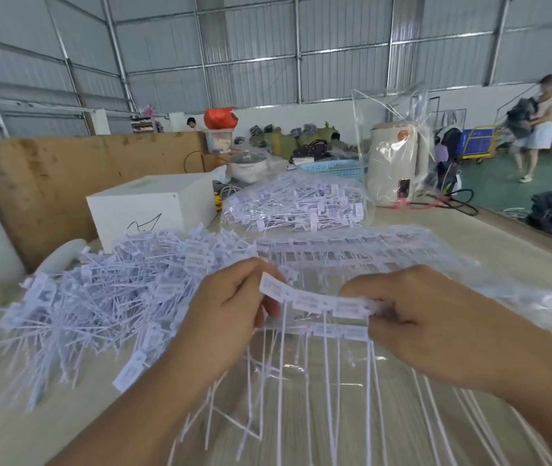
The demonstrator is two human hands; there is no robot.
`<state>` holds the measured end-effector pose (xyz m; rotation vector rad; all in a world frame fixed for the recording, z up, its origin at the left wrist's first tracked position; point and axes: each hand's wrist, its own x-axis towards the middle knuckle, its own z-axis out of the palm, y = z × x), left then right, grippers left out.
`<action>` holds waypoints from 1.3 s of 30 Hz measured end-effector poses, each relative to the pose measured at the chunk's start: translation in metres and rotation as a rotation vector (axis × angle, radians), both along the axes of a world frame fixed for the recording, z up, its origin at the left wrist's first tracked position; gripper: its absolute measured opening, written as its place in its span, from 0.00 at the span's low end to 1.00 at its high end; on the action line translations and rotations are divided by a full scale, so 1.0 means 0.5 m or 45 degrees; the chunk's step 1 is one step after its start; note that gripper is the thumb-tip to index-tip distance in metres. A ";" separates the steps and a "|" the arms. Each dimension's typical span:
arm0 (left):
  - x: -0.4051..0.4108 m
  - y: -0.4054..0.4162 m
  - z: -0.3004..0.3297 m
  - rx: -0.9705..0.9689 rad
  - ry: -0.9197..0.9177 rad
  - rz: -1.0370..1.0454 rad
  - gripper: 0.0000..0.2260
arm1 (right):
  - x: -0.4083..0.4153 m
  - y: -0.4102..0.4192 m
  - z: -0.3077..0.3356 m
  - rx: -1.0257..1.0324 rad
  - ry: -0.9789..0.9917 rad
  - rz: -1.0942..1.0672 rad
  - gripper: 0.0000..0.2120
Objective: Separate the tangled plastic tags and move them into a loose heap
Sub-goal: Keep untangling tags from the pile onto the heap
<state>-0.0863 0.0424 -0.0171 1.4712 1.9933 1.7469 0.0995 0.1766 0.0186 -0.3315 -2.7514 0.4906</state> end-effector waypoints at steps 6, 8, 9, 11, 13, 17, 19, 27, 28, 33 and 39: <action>0.018 0.002 0.012 -0.068 -0.359 -0.204 0.20 | 0.002 0.004 -0.002 -0.070 0.005 -0.024 0.09; 0.021 -0.003 0.014 -0.124 -0.180 -0.168 0.11 | 0.003 0.003 0.000 -0.149 0.021 0.008 0.10; 0.023 -0.004 0.014 -0.125 -0.157 -0.181 0.07 | 0.004 0.004 0.001 -0.183 0.001 0.033 0.09; 0.030 -0.007 0.017 -0.111 -0.208 -0.232 0.07 | 0.007 0.003 0.003 -0.264 -0.065 0.075 0.06; 0.042 -0.011 0.025 -0.116 -0.270 -0.313 0.05 | 0.006 0.000 0.001 -0.241 -0.061 0.068 0.07; 0.058 -0.017 0.029 -0.162 -0.320 -0.389 0.07 | -0.008 -0.016 -0.011 -0.005 0.084 0.091 0.11; 0.059 -0.016 0.030 -0.240 -0.333 -0.435 0.05 | -0.014 -0.021 -0.019 0.009 0.109 0.131 0.09; 0.060 -0.019 0.030 -0.373 -0.651 -0.801 0.11 | -0.017 -0.019 -0.026 -0.446 0.044 0.147 0.08; 0.061 -0.019 0.030 -0.384 -0.667 -0.849 0.13 | -0.017 -0.021 -0.026 -0.472 0.014 0.174 0.10; 0.060 -0.018 0.025 -0.483 -0.579 -0.956 0.15 | -0.013 -0.021 -0.021 -0.521 -0.122 0.229 0.12; 0.080 -0.005 0.015 -0.286 -0.604 -0.665 0.12 | -0.024 -0.023 -0.026 -0.535 0.022 0.164 0.11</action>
